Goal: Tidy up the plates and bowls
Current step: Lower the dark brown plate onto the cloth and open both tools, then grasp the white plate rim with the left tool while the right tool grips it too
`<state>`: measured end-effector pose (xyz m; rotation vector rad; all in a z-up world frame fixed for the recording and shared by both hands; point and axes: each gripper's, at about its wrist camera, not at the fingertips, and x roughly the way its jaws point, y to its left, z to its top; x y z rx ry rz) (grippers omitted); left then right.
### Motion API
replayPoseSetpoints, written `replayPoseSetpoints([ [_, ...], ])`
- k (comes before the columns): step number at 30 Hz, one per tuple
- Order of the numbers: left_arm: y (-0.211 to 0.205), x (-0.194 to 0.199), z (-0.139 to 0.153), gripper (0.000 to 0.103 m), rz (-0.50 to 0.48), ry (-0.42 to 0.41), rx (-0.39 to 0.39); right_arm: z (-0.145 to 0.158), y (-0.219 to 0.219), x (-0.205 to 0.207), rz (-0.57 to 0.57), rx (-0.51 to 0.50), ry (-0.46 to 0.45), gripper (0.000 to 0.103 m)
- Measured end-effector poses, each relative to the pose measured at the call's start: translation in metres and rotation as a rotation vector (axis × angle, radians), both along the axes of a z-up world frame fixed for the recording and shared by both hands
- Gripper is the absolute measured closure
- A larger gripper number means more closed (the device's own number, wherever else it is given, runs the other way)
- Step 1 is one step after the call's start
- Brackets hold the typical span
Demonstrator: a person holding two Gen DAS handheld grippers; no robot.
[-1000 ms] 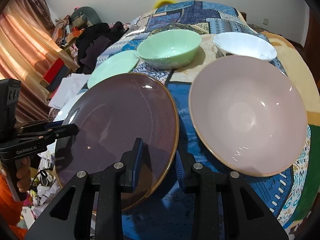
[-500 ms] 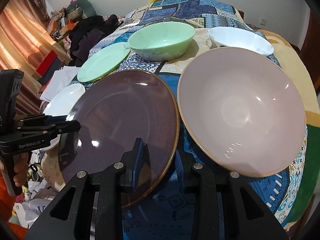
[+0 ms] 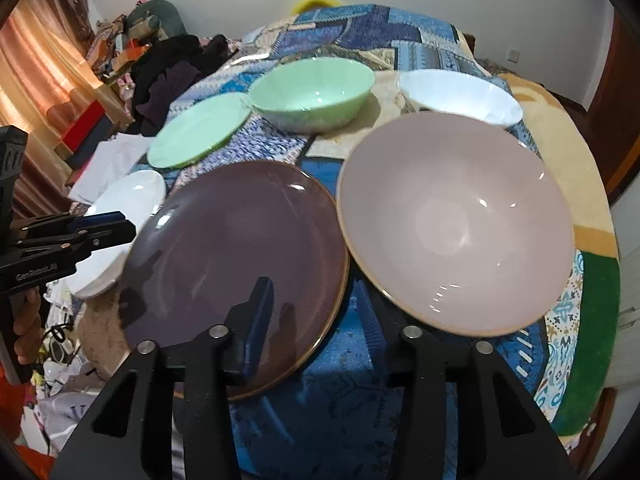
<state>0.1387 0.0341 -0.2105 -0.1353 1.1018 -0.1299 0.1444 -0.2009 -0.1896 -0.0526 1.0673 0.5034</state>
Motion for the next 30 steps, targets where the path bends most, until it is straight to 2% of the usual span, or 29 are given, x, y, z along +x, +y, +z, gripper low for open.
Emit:
replayPoseSetpoints([
  [6, 0.015, -0.016, 0.023, 0.07, 0.047, -0.071, 0.005, 0.021, 0.012, -0.007, 0.025, 0.026, -0.058, 0.061],
  [9, 0.027, -0.026, 0.037, 0.061, 0.086, -0.114, 0.011, 0.035, 0.023, -0.007, 0.046, 0.049, -0.094, 0.056],
  [11, 0.037, -0.032, 0.046, 0.05, 0.12, -0.145, 0.015, 0.043, 0.03, -0.007, 0.062, 0.063, -0.117, 0.053],
  [17, 0.073, -0.052, 0.065, 0.032, 0.235, -0.199, 0.036, 0.059, 0.064, -0.001, 0.131, 0.113, -0.149, 0.048],
  [20, 0.091, -0.061, 0.064, 0.028, 0.289, -0.197, 0.051, 0.061, 0.084, 0.004, 0.166, 0.122, -0.154, 0.043],
  [23, 0.109, -0.07, 0.057, 0.022, 0.333, -0.179, 0.06, 0.06, 0.102, 0.008, 0.201, 0.115, -0.159, 0.043],
  [30, 0.146, -0.087, 0.028, 0.022, 0.423, -0.089, 0.054, 0.048, 0.14, 0.021, 0.277, 0.091, -0.122, 0.043],
])
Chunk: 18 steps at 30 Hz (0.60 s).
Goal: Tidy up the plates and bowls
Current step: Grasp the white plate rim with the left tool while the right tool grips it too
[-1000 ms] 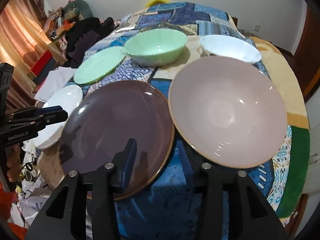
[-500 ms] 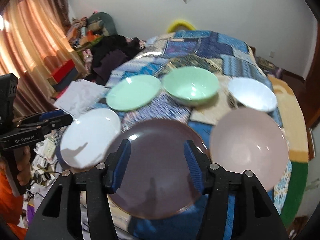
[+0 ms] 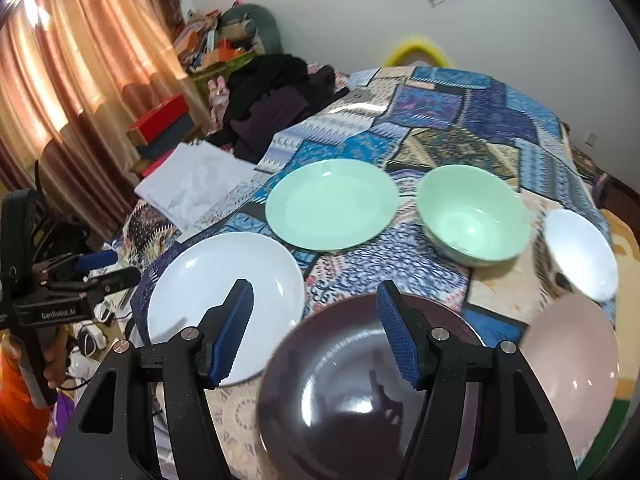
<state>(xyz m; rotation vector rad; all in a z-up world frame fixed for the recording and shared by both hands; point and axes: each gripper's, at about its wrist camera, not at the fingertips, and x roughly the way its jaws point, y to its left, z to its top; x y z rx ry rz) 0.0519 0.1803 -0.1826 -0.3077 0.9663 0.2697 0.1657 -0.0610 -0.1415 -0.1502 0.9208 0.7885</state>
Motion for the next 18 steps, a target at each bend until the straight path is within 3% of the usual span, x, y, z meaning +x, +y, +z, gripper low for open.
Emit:
replayPoseSetpoints([
  [6, 0.019, -0.009, -0.028, 0.022, 0.04, 0.063, -0.068, -0.018, 0.028, 0.01, 0.05, -0.044, 0.036, 0.043],
  [14, 0.019, -0.008, -0.052, 0.022, 0.023, 0.102, -0.116, -0.049, 0.056, 0.026, 0.111, -0.116, 0.102, 0.043],
  [18, 0.017, -0.006, -0.063, 0.031, 0.012, 0.122, -0.144, -0.06, 0.067, 0.032, 0.145, -0.146, 0.132, 0.048],
])
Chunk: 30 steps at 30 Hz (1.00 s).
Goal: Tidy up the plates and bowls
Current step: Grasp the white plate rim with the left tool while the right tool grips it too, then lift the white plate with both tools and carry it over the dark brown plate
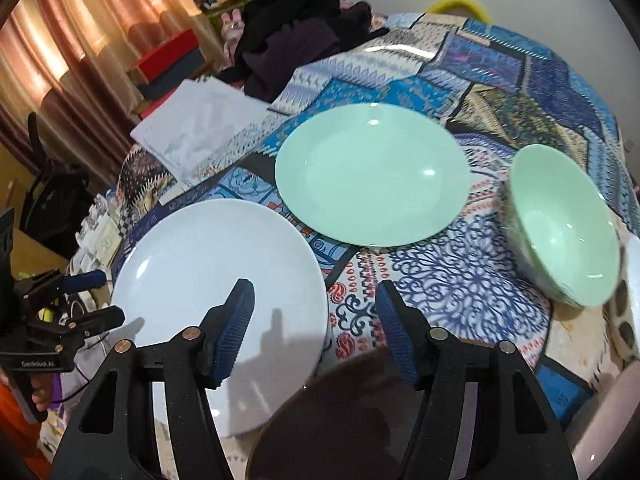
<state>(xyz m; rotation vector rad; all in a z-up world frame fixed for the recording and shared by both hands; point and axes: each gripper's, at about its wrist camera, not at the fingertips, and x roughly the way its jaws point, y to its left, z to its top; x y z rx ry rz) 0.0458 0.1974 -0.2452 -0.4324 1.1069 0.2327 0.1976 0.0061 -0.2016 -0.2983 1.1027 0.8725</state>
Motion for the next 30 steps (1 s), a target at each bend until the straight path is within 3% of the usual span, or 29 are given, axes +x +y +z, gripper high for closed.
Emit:
replayPoseSetpoints([
  [2, 0.001, 0.001, -0.006, 0.038, -0.003, 0.013, -0.033, -0.006, 0.005, 0.003, 0.019, -0.014, 0.02, 0.057],
  [10, -0.001, 0.0, -0.013, 0.054, -0.046, 0.034, -0.084, -0.028, 0.017, 0.01, 0.058, -0.074, 0.087, 0.068],
  [20, -0.014, 0.006, -0.016, 0.054, -0.077, 0.032, -0.1, -0.04, 0.024, 0.016, 0.075, -0.086, 0.149, 0.071],
  [30, -0.024, 0.011, -0.014, 0.055, -0.089, 0.01, -0.081, -0.042, 0.031, 0.009, 0.082, -0.085, 0.121, 0.072],
])
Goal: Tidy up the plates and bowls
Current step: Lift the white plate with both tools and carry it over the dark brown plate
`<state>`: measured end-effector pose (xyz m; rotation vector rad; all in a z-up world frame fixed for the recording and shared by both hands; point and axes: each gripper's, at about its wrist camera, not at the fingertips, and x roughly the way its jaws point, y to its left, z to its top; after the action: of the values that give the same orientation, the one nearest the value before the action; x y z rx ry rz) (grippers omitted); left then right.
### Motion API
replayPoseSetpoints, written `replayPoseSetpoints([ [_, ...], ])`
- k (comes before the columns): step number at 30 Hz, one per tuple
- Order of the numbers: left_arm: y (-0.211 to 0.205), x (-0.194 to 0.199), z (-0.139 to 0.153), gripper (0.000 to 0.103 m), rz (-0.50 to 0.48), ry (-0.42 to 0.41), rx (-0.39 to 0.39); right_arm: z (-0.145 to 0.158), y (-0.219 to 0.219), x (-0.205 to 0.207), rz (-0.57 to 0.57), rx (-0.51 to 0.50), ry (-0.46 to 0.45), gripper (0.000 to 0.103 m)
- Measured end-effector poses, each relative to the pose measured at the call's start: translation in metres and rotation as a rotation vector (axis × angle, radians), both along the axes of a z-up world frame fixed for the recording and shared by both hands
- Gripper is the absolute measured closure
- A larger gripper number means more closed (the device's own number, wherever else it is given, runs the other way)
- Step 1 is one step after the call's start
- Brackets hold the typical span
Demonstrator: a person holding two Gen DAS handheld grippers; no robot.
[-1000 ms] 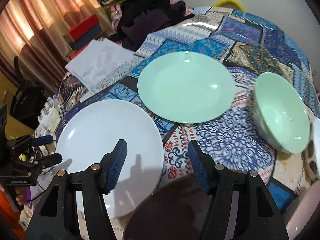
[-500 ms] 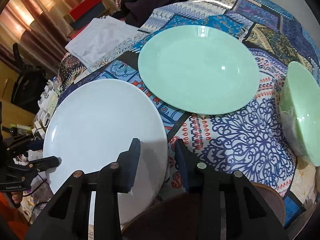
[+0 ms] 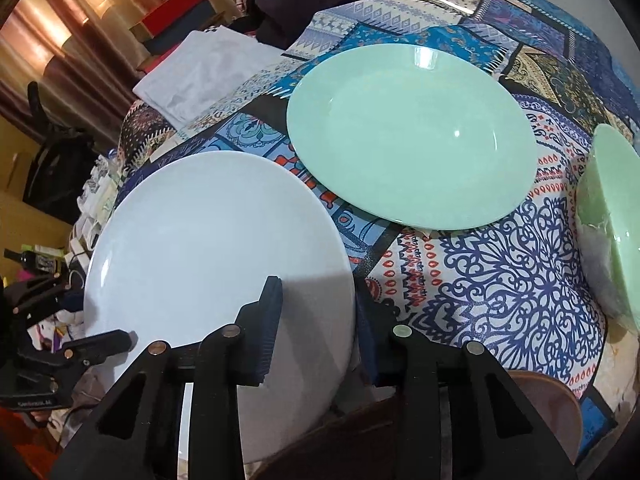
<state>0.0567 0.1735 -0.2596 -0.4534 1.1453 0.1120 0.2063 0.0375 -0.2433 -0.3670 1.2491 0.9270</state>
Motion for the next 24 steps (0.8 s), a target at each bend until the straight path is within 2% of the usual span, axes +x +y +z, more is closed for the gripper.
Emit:
replayPoseSetpoints([
  [4, 0.007, -0.001, 0.002, 0.055, 0.035, -0.008, -0.044, 0.002, -0.003, 0.002, -0.022, 0.014, 0.004, 0.075],
  [11, 0.018, -0.006, 0.011, 0.055, 0.079, -0.033, -0.031, 0.014, -0.004, -0.007, -0.02, 0.042, -0.031, 0.076],
  [24, 0.022, -0.008, 0.058, 0.055, 0.077, -0.14, 0.062, 0.054, -0.019, -0.019, -0.06, 0.137, -0.095, 0.076],
])
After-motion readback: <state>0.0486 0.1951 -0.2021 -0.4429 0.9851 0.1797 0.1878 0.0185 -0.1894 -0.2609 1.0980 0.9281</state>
